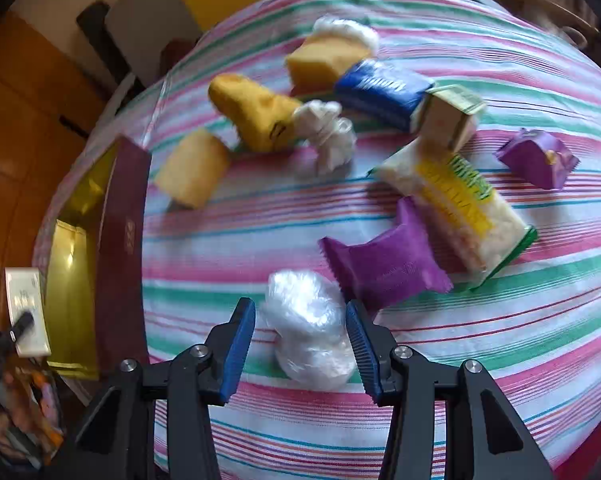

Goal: Organize objects
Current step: 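Grasp the white medicine box with the left tool while the right tool grasps the plastic bundle, then lower the white box into the gold tray and open the left tool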

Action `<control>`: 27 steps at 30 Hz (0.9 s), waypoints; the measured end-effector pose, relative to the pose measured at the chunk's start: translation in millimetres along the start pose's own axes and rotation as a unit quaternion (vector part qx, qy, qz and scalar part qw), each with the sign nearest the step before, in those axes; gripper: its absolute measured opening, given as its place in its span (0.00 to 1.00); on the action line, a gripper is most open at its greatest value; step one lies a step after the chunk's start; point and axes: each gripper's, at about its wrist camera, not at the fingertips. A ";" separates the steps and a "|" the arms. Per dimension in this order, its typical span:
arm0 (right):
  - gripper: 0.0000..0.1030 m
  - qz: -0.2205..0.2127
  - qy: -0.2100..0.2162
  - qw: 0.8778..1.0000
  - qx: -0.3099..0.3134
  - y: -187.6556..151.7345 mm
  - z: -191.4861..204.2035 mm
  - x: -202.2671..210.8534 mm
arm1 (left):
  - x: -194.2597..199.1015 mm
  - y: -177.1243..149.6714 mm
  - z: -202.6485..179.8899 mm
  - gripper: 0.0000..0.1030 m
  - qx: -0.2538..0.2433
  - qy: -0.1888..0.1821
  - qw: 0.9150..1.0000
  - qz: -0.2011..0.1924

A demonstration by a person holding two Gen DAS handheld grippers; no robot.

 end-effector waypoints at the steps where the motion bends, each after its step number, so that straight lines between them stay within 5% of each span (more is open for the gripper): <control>1: 0.34 0.002 -0.013 1.000 0.011 -0.4 4.5 -2.6 | -4.1 5.6 7.7 0.49 0.012 0.000 1.000 0.003; 8: 0.33 -0.002 -0.023 0.999 0.028 -2.6 8.6 -4.3 | -42.5 39.1 36.2 0.49 0.038 0.025 0.999 0.021; 24: 0.34 -0.006 -0.018 0.999 0.028 0.0 10.0 -5.3 | -111.5 79.6 26.0 0.50 -0.017 0.114 0.993 0.036; 27: 0.35 -0.006 -0.016 1.000 0.025 0.3 8.5 -4.8 | -98.9 80.7 24.0 0.71 -0.023 0.108 0.994 0.018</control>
Point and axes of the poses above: each gripper's, at about its wrist camera, not at the fingertips, and x roughly against the way its jaws point, z to its left, y to its top, and after that the axes turned 8 degrees about y, right-handed
